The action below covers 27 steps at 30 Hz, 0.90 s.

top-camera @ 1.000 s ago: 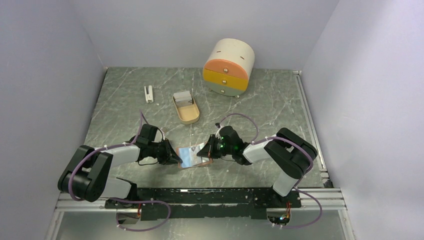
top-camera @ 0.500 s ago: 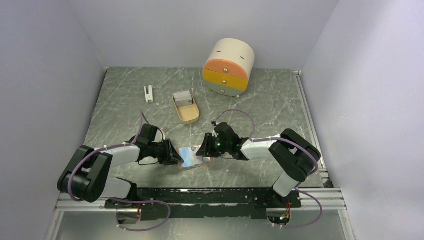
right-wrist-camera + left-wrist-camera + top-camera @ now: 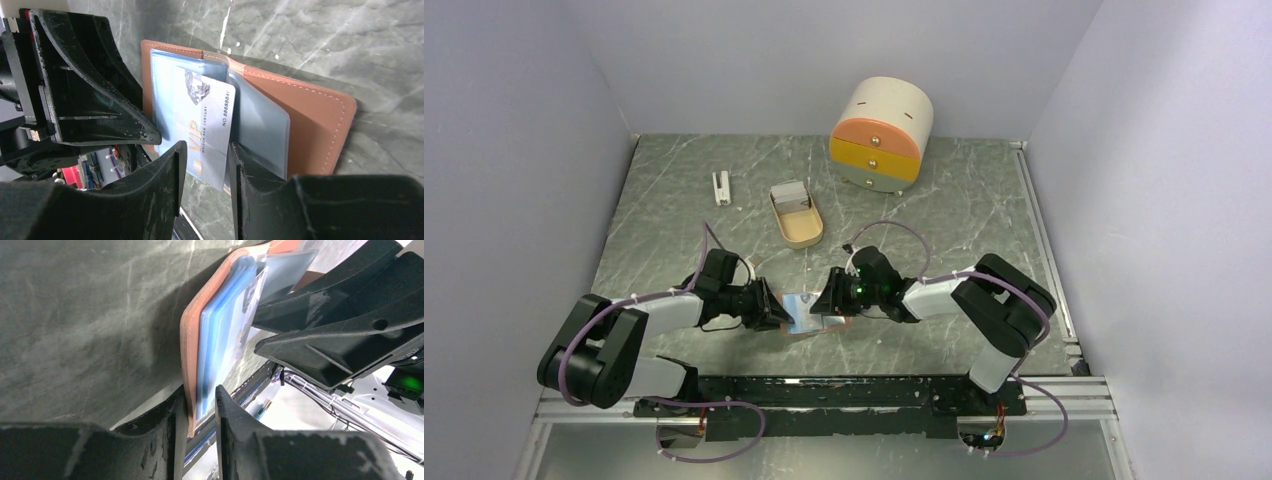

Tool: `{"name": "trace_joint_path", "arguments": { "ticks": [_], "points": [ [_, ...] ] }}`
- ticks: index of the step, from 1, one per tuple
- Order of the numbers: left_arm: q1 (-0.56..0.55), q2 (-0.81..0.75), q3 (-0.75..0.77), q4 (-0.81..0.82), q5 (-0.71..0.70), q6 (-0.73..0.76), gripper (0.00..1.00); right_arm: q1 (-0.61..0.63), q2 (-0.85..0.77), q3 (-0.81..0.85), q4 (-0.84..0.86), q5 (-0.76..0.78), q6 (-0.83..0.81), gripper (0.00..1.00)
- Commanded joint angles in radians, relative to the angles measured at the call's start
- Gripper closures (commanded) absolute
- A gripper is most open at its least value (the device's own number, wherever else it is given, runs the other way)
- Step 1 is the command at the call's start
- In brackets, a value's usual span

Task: Put the credit cards into the card holder
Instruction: Insert the credit card into the card holder.

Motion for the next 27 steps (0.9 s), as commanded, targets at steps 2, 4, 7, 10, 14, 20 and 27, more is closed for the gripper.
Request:
{"name": "trace_joint_path", "arguments": {
  "ticks": [2,4,7,10,14,20,27],
  "points": [
    [0.003,0.003,-0.007,0.072,0.052,-0.011,0.69,0.018,0.039,0.018,0.076,-0.044,0.016,0.6],
    [0.002,0.01,-0.004,0.076,0.058,-0.007,0.69,0.023,0.048,0.023,0.092,-0.052,0.015,0.6],
    [0.0,0.017,-0.004,0.083,0.059,-0.007,0.68,0.03,0.059,0.024,0.129,-0.071,0.012,0.64],
    [-0.004,0.029,-0.009,0.107,0.067,-0.015,0.68,0.035,0.074,0.01,0.208,-0.099,0.027,0.66],
    [-0.012,0.046,-0.012,0.139,0.07,-0.032,0.68,0.039,0.084,-0.001,0.279,-0.11,0.051,0.66],
    [-0.041,0.078,0.001,0.163,0.066,-0.047,0.68,0.045,0.105,0.004,0.309,-0.124,0.072,0.66],
    [-0.052,0.024,0.009,0.116,0.033,-0.052,0.65,0.044,0.067,-0.059,0.321,-0.082,0.091,0.73]
  ]
}}
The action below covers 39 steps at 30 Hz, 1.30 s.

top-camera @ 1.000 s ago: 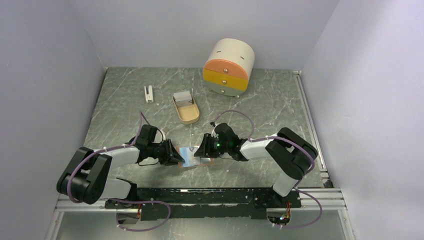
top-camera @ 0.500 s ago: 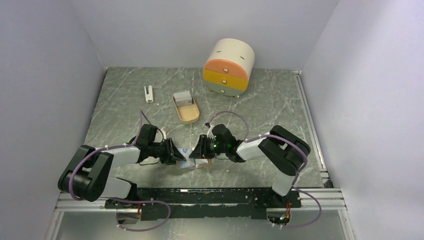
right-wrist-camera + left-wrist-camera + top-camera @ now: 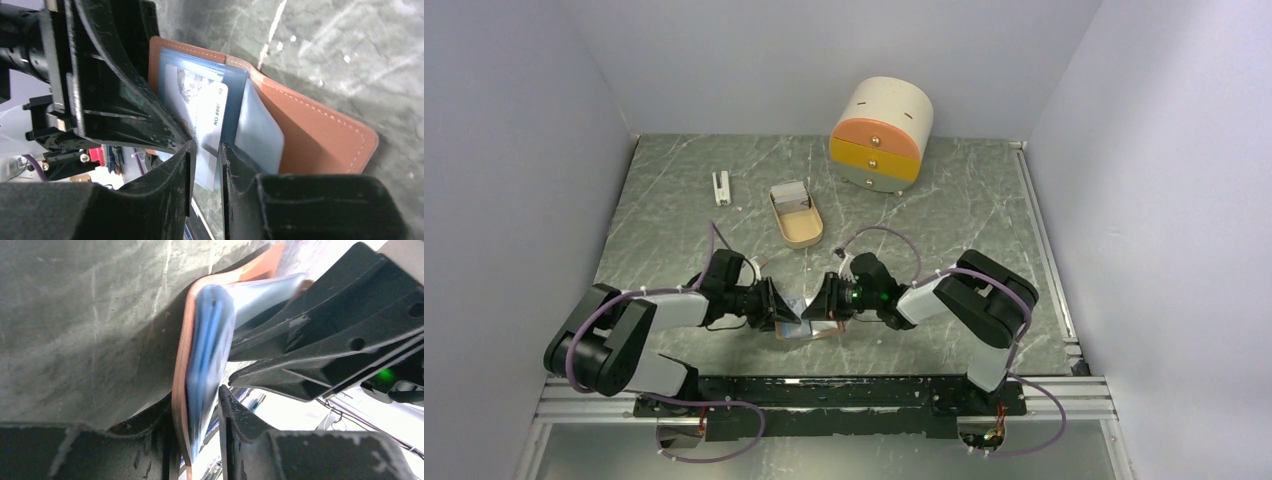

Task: Put the credit cards into the card holder
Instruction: Insert the credit card into the card holder, then turn over the card slot in the card holder.

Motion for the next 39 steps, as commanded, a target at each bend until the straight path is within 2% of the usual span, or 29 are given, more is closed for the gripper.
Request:
{"name": "trace_joint_path", "arguments": {
  "ticks": [1,5,8,10,15,20,23,25,31,36,39],
  "points": [
    [-0.01,-0.057,0.018,-0.013,-0.009,-0.001,0.64,0.01,-0.052,-0.051,0.05,0.027,0.021,0.73],
    [-0.009,-0.098,0.035,-0.071,-0.024,0.011,0.62,0.009,-0.119,-0.065,-0.073,0.089,-0.019,0.65],
    [-0.01,-0.115,0.038,-0.094,-0.04,0.016,0.61,0.009,-0.152,-0.047,-0.167,0.119,-0.062,0.63],
    [-0.008,-0.119,0.043,-0.109,-0.043,0.017,0.61,0.008,-0.162,-0.043,-0.193,0.131,-0.079,0.66],
    [-0.009,-0.179,0.063,-0.169,-0.065,0.015,0.62,0.008,-0.16,-0.038,-0.224,0.167,-0.115,0.82],
    [-0.009,-0.216,0.071,-0.194,-0.078,0.02,0.69,0.006,-0.15,-0.027,-0.243,0.18,-0.14,0.83],
    [-0.009,-0.197,0.067,-0.177,-0.071,0.021,0.85,0.007,-0.146,-0.034,-0.241,0.179,-0.14,0.84],
    [-0.01,-0.178,0.064,-0.157,-0.059,0.02,0.9,0.007,-0.145,-0.039,-0.236,0.177,-0.139,0.84],
    [-0.01,-0.177,0.058,-0.099,-0.024,0.019,0.91,0.007,-0.145,-0.062,-0.223,0.176,-0.13,0.84],
    [-0.01,-0.219,0.041,-0.027,0.007,0.004,0.84,0.009,-0.142,-0.078,-0.207,0.178,-0.12,0.85],
    [-0.01,-0.215,0.039,-0.022,0.013,0.008,0.87,0.009,-0.143,-0.077,-0.213,0.179,-0.124,0.85]
  ]
}}
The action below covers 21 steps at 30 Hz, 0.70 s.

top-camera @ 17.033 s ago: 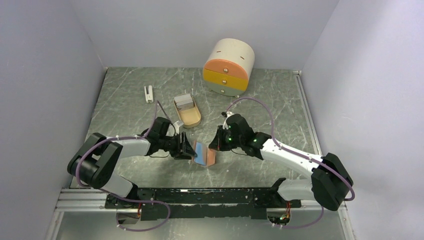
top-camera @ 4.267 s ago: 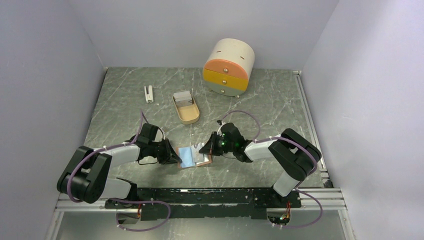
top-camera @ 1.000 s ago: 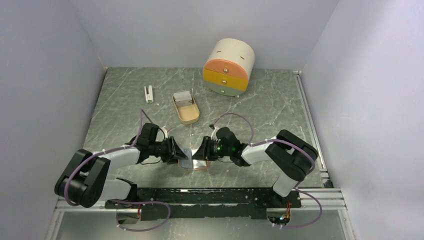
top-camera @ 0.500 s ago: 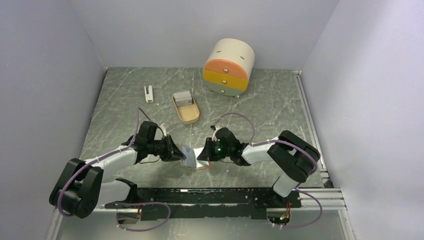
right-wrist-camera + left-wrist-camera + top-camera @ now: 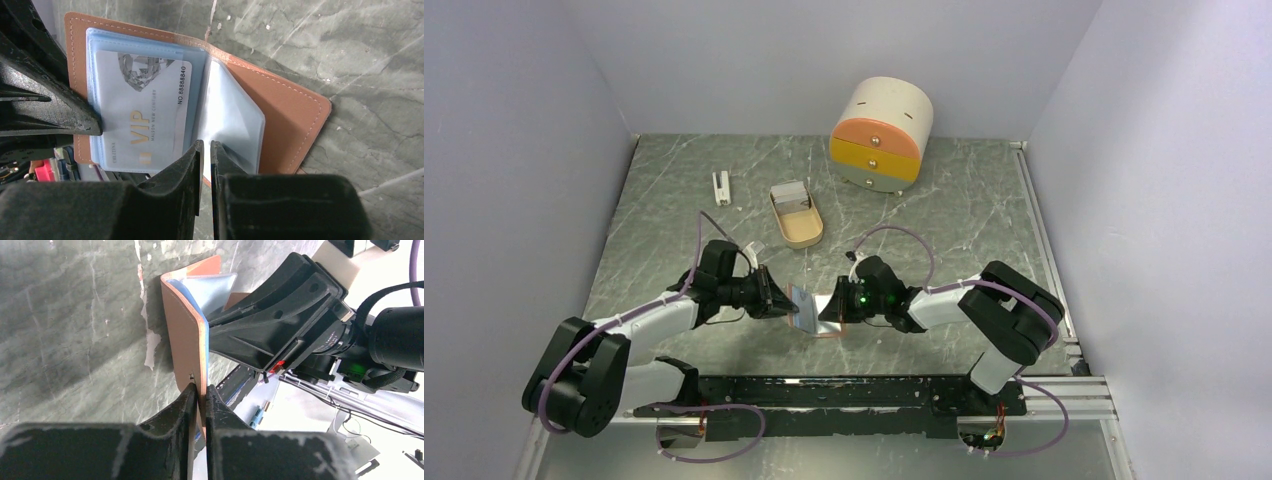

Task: Put the credit cards into the card holder
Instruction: Turn over the card slot in the card holder.

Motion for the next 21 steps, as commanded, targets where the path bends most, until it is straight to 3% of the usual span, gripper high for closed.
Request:
{"name": "trace_joint_path", "arguments": {
  "ticks": [1,15,21],
  "points": [
    [-0.006,-0.013,-0.006,0.081,0.052,-0.003,0.88,0.005,0.008,-0.015,0.0,0.022,-0.009,0.85],
    [-0.006,-0.007,-0.068,0.222,0.096,-0.043,0.86,0.006,0.03,-0.013,0.005,0.021,0.004,0.87],
    [-0.007,0.022,-0.065,0.246,0.104,-0.046,0.8,0.006,0.035,-0.014,0.011,0.013,0.005,0.87]
  ]
}}
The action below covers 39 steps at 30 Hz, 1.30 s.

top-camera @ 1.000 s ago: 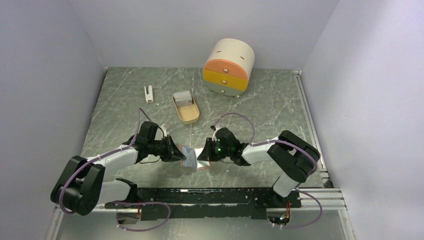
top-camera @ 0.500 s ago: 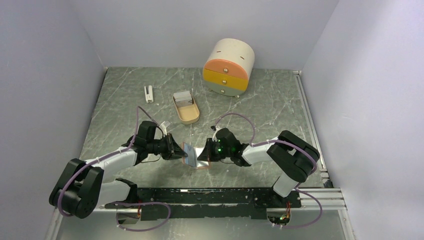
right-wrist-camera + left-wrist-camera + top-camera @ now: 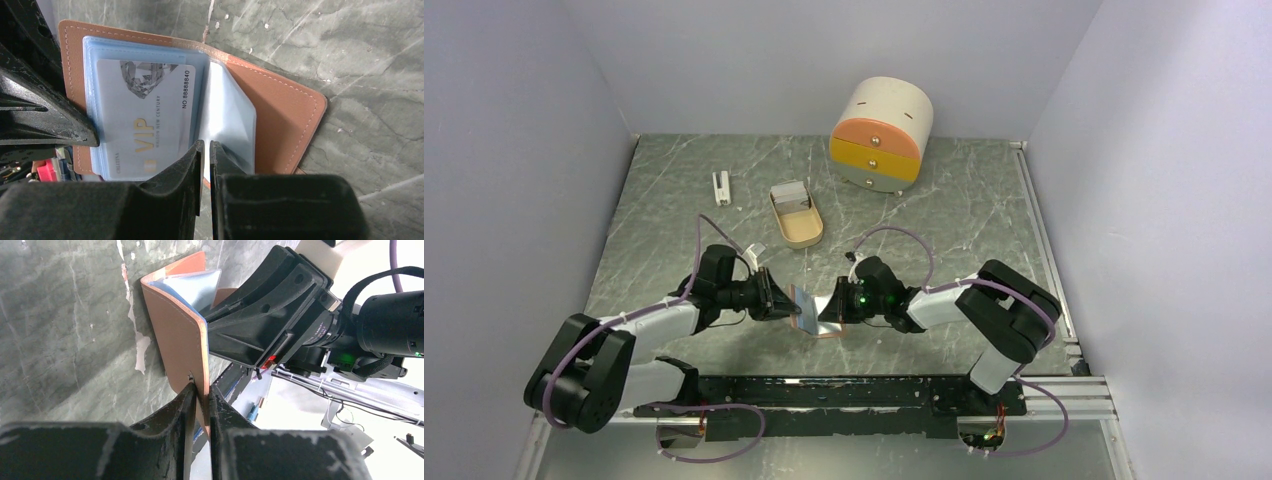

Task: Put the credit cards into the card holder
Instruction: Turn over the card slot in the card holder.

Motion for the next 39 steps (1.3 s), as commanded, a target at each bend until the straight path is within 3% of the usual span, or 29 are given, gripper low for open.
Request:
{"name": "trace_joint_path", "arguments": {
  "ticks": [1,11,20,27,34,39],
  "points": [
    [-0.009,0.012,0.0,0.088,0.054,-0.015,0.8,0.006,0.022,-0.017,-0.001,0.016,-0.001,0.87],
    [-0.017,0.01,0.012,0.037,0.005,0.01,0.91,0.006,0.024,-0.023,0.013,0.01,0.006,0.87],
    [-0.047,0.057,0.097,-0.178,-0.14,0.068,0.79,0.008,0.022,-0.038,0.023,0.014,0.004,0.87],
    [-0.078,0.08,0.129,-0.197,-0.167,0.064,0.72,0.01,0.026,-0.036,0.024,0.02,0.0,0.86],
    [-0.092,0.102,0.164,-0.238,-0.191,0.071,0.71,0.01,0.013,-0.044,0.019,0.036,0.004,0.82],
    [-0.093,0.092,0.167,-0.239,-0.2,0.06,0.72,0.008,-0.061,-0.036,-0.112,0.126,-0.026,0.74]
  ]
}}
